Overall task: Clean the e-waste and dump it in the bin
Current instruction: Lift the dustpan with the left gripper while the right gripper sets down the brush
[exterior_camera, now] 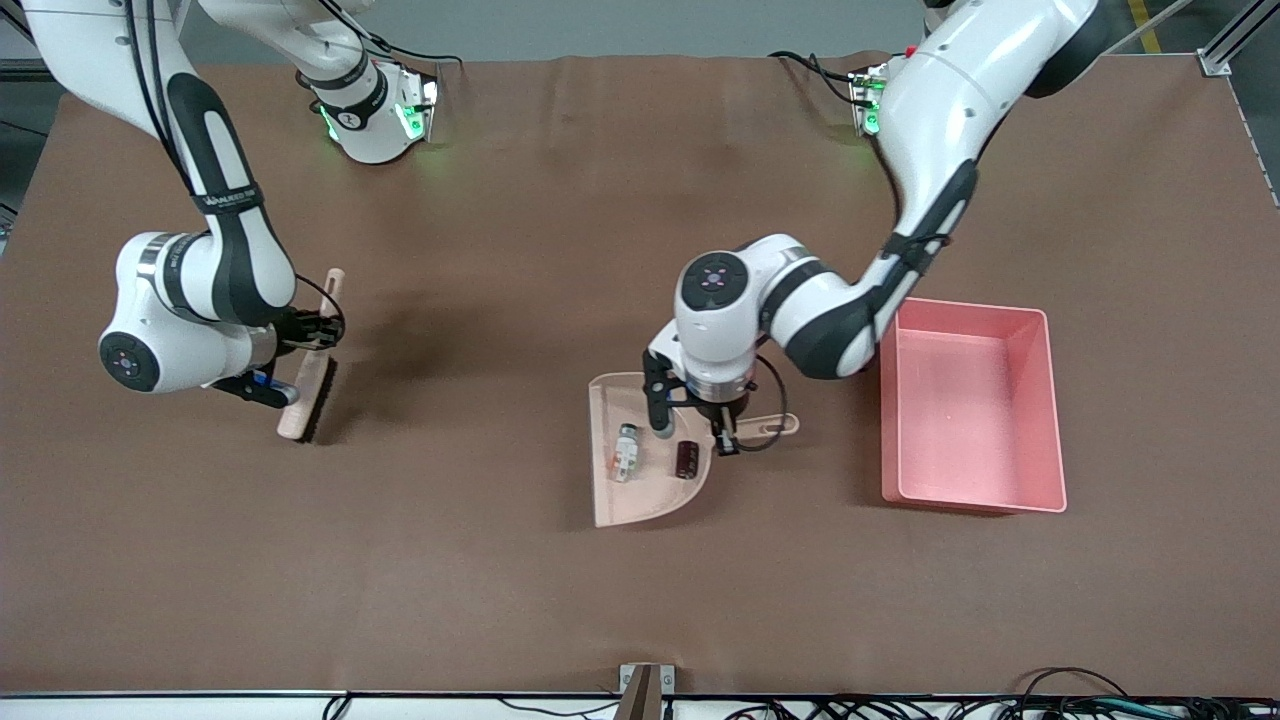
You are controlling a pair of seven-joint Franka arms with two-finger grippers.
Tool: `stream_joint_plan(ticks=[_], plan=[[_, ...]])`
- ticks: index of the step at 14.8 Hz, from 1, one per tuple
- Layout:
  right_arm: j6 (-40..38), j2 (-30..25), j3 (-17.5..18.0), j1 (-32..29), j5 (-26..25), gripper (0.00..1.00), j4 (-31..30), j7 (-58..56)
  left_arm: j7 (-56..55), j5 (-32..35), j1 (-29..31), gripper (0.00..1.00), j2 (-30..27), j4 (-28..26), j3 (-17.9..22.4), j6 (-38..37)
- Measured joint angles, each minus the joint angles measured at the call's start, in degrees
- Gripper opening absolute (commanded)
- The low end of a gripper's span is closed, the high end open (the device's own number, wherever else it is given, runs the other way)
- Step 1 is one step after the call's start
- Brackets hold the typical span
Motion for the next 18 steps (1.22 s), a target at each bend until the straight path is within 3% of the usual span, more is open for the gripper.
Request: stream_joint_plan(ticks=[4,9,10,12,18], plan=[[9.3,-1.2,0.2,-0.2,-2.9,0.0,-7.4,-5.3,5.1,0.0,12.1,0.03,-1.7,0.0,-7.7,-4.3],[10.0,-2.1,0.0,-2.3,-3.1,0.01,-8.6,-12.1,8.2,0.0,18.4,0.03,-5.8,-0.1,-9.2,-10.1],[10.1,-2.1,0.0,-2.8,-3.1,0.09,-8.6,-12.6,10.0,0.0,19.8,0.03,-6.9,-0.4,-9.2,-10.8],[10.2,-2.1,0.0,-3.2,-3.2,0.36,-8.6,-12.8,13.4,0.0,23.4,0.03,-9.5,-1.9,-9.2,-11.4],[10.5,-2.1,0.0,-3.8,-3.3,0.82,-8.6,-12.9,20.8,0.0,33.2,0.03,-17.3,-10.5,-9.3,-11.4]])
